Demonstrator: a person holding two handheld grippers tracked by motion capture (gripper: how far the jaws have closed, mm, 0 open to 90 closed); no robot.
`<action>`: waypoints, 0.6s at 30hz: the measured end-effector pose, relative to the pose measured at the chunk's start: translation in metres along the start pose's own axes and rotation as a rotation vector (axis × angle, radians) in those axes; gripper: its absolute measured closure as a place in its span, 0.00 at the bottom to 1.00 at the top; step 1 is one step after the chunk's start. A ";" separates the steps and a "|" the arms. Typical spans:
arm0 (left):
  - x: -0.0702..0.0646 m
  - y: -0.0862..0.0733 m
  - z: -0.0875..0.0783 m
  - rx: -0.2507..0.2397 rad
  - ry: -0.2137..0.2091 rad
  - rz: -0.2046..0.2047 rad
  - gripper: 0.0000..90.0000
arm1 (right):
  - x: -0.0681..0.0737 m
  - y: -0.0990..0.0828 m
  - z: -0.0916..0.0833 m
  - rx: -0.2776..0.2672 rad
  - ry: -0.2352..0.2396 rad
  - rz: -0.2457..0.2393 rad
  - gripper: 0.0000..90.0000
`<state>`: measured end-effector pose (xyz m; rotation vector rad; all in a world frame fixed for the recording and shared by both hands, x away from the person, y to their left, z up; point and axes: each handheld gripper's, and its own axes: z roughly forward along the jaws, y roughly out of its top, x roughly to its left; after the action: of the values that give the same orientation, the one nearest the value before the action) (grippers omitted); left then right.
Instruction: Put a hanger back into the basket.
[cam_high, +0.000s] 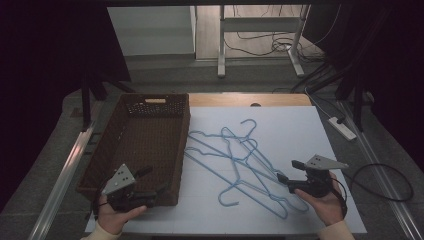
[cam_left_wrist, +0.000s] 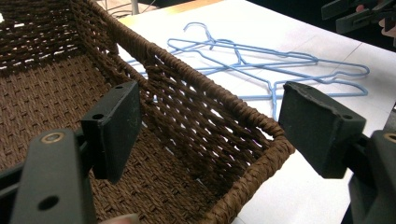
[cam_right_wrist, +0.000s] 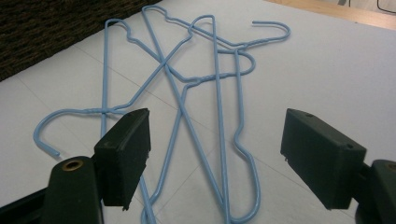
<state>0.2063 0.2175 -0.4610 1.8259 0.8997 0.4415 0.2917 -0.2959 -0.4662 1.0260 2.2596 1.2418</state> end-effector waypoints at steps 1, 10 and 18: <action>0.000 0.000 0.000 -0.001 0.000 0.001 0.24 | 0.000 0.000 0.000 0.000 0.002 0.002 0.27; 0.000 0.001 0.000 -0.008 0.003 0.000 0.24 | 0.001 0.000 0.002 0.017 0.012 0.001 0.27; 0.001 0.004 0.000 -0.016 0.004 0.006 0.24 | 0.001 0.002 0.001 0.023 0.016 -0.003 0.27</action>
<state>0.2089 0.2173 -0.4578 1.8139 0.8910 0.4549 0.2929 -0.2937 -0.4651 1.0249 2.2917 1.2295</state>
